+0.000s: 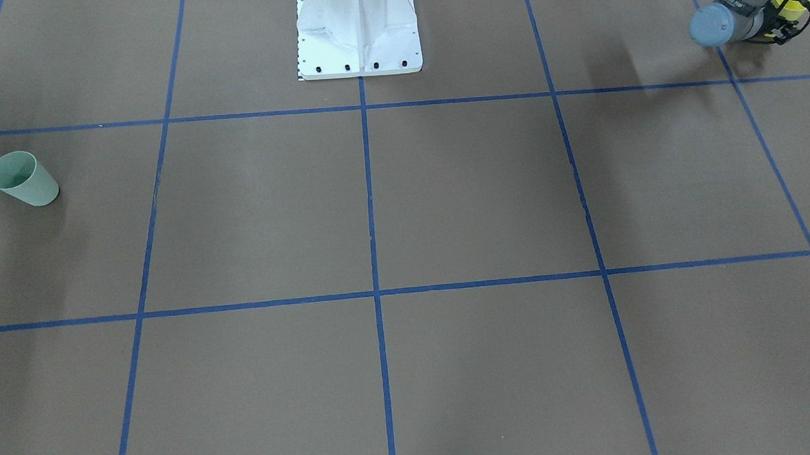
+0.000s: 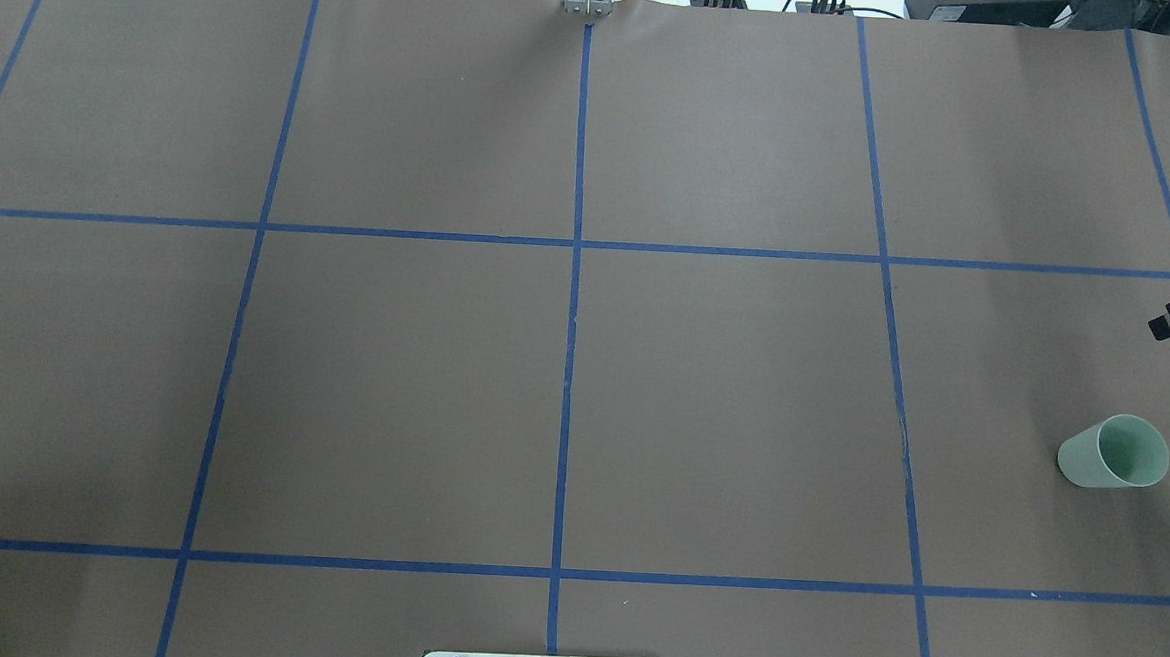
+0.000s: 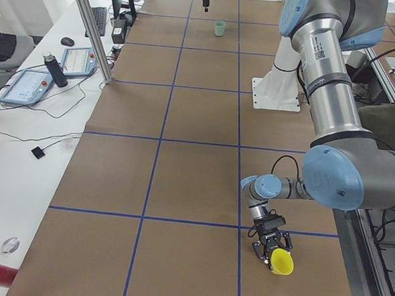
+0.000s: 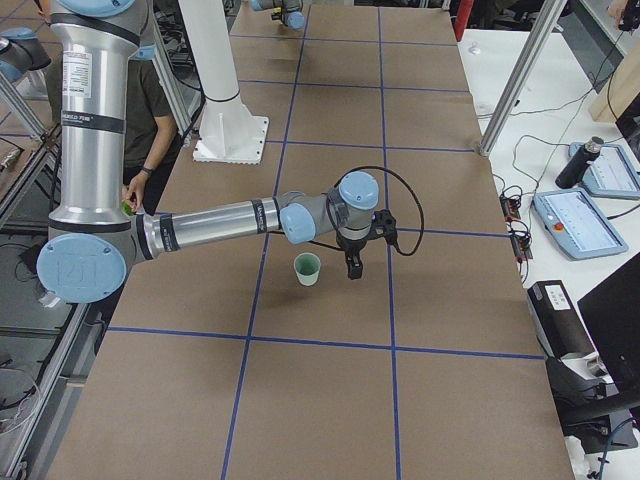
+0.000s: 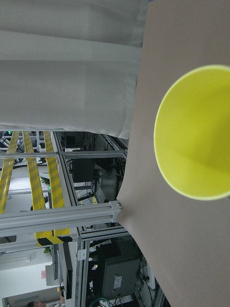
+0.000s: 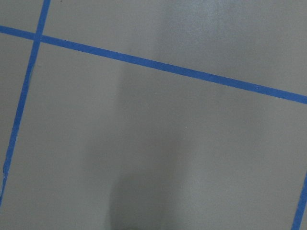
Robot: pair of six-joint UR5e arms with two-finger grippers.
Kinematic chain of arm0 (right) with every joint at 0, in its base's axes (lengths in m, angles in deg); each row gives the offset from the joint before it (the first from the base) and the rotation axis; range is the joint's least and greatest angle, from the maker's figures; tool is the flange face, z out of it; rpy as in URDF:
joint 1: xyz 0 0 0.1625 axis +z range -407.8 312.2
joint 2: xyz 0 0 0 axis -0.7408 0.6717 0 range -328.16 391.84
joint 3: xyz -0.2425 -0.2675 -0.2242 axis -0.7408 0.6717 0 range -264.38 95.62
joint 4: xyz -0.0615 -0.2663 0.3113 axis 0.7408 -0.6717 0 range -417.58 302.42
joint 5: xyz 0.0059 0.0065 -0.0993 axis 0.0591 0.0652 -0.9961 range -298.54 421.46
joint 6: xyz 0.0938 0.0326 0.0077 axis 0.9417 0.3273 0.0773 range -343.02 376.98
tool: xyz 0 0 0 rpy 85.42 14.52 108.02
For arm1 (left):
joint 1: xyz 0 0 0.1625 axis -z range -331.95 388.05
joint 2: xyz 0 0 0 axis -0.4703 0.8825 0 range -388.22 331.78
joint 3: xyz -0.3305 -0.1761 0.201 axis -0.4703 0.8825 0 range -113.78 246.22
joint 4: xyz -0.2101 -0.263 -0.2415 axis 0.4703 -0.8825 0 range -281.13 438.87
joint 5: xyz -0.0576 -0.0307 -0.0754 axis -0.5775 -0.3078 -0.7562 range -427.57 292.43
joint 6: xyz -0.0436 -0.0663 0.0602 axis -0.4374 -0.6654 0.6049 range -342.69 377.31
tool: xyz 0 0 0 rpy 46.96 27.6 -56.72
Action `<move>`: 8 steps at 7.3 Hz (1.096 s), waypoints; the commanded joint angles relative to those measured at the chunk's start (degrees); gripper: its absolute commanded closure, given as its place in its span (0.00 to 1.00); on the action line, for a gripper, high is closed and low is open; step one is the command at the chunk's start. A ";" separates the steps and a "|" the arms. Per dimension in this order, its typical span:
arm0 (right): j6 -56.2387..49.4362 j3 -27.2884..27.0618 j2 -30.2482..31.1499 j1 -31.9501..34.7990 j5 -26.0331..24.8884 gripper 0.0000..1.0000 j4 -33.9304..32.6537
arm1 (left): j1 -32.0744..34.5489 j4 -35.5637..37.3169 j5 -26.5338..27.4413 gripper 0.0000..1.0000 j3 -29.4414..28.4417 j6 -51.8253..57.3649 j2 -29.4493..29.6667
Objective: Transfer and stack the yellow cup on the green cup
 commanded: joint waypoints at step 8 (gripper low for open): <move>0.09 -4.14 1.49 0.88 0.34 0.00 -0.05 | 7.94 -4.76 43.39 0.43 -0.16 23.60 1.72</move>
